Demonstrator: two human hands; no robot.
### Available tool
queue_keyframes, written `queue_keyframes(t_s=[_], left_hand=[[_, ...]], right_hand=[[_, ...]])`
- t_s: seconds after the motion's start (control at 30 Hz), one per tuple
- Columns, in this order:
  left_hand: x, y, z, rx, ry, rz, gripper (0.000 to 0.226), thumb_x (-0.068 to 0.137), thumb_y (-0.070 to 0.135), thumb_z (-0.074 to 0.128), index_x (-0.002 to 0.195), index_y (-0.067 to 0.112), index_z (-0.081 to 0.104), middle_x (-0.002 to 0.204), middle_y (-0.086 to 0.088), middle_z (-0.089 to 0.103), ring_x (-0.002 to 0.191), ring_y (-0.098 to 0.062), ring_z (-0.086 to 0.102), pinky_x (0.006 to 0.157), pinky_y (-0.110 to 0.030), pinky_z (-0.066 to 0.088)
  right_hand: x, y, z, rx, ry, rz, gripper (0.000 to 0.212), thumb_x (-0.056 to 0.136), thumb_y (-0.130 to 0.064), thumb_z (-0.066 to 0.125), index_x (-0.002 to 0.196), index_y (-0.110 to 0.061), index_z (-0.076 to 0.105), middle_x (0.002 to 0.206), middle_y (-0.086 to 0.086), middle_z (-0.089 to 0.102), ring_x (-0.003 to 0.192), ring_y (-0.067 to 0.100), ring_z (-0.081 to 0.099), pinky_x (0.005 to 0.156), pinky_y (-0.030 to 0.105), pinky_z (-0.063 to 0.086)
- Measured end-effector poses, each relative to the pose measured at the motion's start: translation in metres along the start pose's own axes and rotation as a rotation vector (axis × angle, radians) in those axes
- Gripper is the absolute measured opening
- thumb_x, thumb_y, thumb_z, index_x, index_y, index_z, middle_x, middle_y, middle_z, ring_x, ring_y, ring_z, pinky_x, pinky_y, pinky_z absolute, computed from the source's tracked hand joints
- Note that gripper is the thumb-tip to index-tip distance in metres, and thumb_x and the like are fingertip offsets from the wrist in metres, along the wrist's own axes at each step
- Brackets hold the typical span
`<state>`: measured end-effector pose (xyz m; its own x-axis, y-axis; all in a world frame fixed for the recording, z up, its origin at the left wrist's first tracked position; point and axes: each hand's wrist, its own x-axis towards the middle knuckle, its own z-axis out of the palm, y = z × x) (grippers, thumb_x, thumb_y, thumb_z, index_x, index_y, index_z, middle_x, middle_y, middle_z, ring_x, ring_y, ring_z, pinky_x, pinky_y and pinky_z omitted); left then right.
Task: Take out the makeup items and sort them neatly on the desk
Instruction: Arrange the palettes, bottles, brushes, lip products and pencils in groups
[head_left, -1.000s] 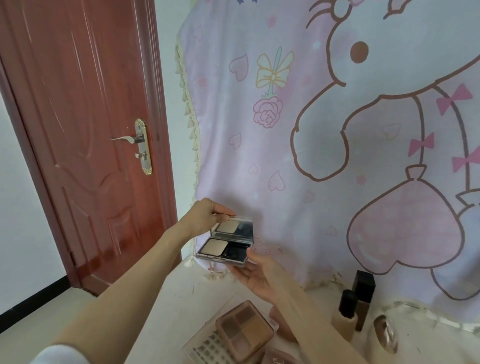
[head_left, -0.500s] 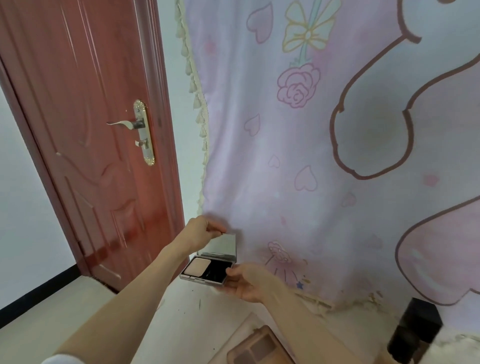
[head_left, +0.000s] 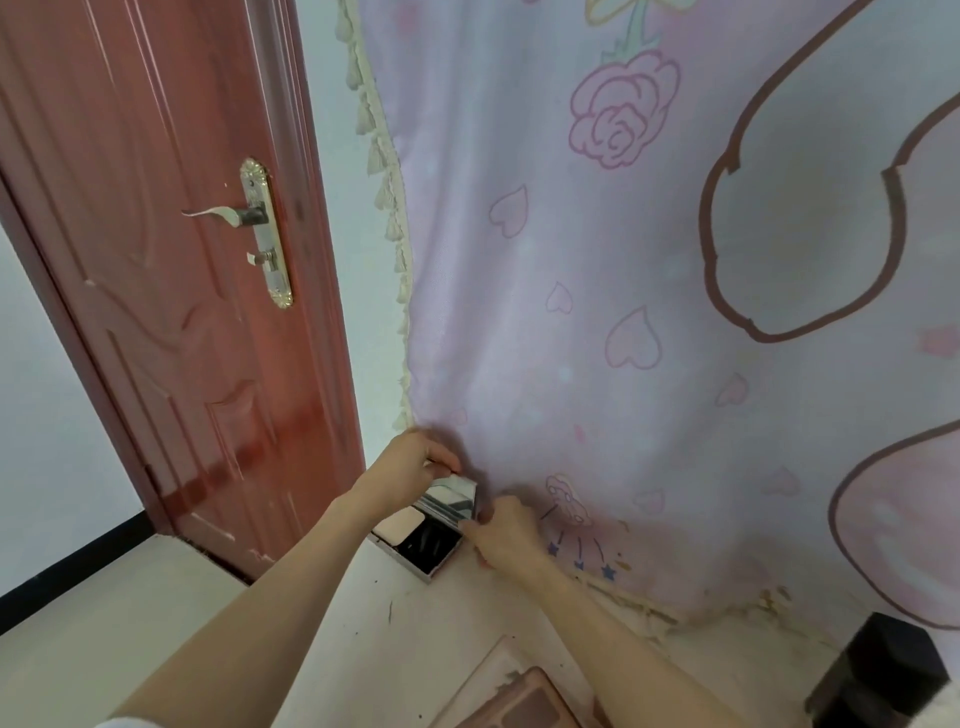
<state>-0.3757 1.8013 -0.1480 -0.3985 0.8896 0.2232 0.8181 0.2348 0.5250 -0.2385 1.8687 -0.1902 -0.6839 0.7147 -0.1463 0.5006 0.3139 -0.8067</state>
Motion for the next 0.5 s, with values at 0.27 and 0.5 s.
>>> queue_keyframes(t_s=[0.27,0.5], left_hand=[[-0.039,-0.005,0.011,-0.115,0.251,-0.067,0.055,0.087,0.020,0.063,0.137,0.022,0.041,0.133,0.000,0.046,0.124,-0.014,0.039,0.101,-0.018,0.025],[-0.097,-0.027,0.046,-0.189,0.063,-0.371,0.124,0.063,0.059,0.075,0.147,0.025,-0.010,0.155,0.003,0.008,0.141,-0.014,0.013,0.111,-0.034,0.021]], right_hand=[[0.006,0.004,-0.007,0.085,0.134,-0.196,0.021,0.090,-0.019,0.059,0.070,-0.016,0.063,0.060,-0.002,0.058,0.055,0.011,0.053,0.051,0.014,0.040],[0.014,0.002,-0.006,0.080,0.161,-0.180,0.029,0.089,-0.018,0.060,0.062,-0.008,0.063,0.064,0.008,0.064,0.062,0.020,0.059,0.070,0.037,0.053]])
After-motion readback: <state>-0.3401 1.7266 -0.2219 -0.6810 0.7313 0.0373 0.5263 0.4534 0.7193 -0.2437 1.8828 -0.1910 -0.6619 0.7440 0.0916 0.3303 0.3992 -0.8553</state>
